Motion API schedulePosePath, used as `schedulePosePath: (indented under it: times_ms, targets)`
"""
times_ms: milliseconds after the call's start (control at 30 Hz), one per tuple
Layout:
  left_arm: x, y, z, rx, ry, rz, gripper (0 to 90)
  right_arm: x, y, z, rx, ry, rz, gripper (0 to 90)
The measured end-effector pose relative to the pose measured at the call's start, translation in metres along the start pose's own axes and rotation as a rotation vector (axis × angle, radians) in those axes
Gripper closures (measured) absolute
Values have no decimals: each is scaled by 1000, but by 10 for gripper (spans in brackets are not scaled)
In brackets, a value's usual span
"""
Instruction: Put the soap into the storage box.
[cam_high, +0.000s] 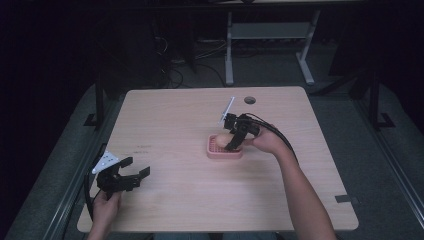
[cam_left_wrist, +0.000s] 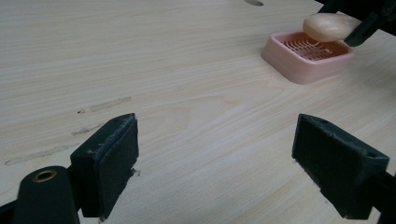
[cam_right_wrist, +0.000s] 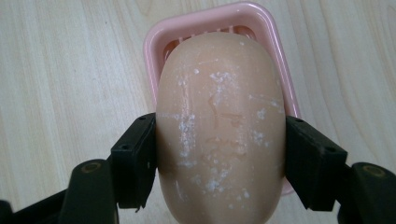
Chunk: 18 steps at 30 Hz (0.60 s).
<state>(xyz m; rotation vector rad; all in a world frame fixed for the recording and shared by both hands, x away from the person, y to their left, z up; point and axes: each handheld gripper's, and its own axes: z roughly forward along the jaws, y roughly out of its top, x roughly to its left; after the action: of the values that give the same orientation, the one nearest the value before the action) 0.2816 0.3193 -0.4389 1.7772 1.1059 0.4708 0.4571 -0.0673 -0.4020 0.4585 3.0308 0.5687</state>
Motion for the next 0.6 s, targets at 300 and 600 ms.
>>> schedulePosePath:
  times_ms: [300, 600]
  targets:
    - [1, 0, 0, 1, -2, -1, 143, -2, 5, 8, 4, 8, -13, 320]
    - [0, 0, 0, -1, -1, 0, 143, -1, 8, 12, 9, 6, -21, 320]
